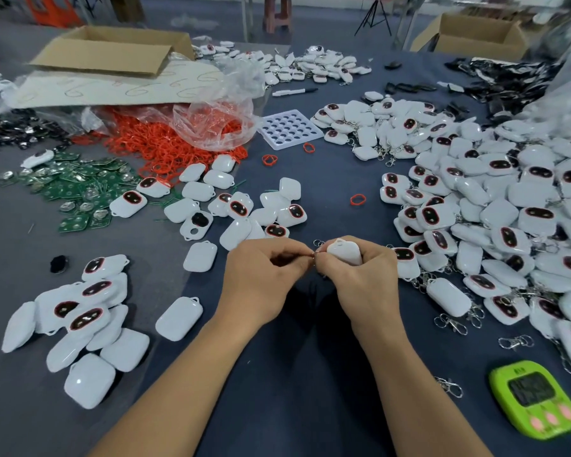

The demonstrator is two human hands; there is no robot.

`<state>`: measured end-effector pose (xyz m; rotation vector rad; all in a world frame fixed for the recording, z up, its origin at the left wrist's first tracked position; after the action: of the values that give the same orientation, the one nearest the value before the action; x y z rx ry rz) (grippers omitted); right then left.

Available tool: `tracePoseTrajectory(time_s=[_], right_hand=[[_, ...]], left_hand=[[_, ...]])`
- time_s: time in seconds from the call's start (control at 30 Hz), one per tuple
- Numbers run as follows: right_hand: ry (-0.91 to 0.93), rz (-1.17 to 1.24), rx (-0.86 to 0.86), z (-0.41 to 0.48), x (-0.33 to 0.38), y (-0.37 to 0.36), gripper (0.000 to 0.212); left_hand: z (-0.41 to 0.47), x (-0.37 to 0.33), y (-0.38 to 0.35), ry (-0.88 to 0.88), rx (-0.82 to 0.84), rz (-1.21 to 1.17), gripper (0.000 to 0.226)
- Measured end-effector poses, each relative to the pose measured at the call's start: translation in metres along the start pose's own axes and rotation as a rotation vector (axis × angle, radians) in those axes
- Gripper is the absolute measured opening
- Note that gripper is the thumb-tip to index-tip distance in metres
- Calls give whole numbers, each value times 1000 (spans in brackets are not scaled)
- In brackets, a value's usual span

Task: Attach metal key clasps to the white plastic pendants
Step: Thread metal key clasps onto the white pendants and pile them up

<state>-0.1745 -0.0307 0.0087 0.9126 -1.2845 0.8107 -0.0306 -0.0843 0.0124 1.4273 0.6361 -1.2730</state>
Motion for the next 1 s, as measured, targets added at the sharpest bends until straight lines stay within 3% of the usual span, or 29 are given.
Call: tracePoseTrajectory(time_s=[0.3, 0.53, 1.0], right_hand=[[-36, 163, 191, -1, 4, 9, 6], [-61, 168, 269, 1, 5, 13, 7], [-105, 73, 359, 3, 5, 18, 8]], left_hand=[[-1, -2, 0, 1, 91, -208, 23], [-1, -7, 1, -22, 142, -240, 28], [-2, -2, 0, 4, 222, -158, 12]])
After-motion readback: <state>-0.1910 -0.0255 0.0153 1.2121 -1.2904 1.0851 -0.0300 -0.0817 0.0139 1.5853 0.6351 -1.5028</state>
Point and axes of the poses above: each hand's wrist, its own z-axis towards the middle knuckle, its own y-axis out of the back of the hand, x = y × z, the point moved 2 cm from there along z, towards the middle knuckle, and after that the axes turned 3 degrees about x, right-handed, at the moved point
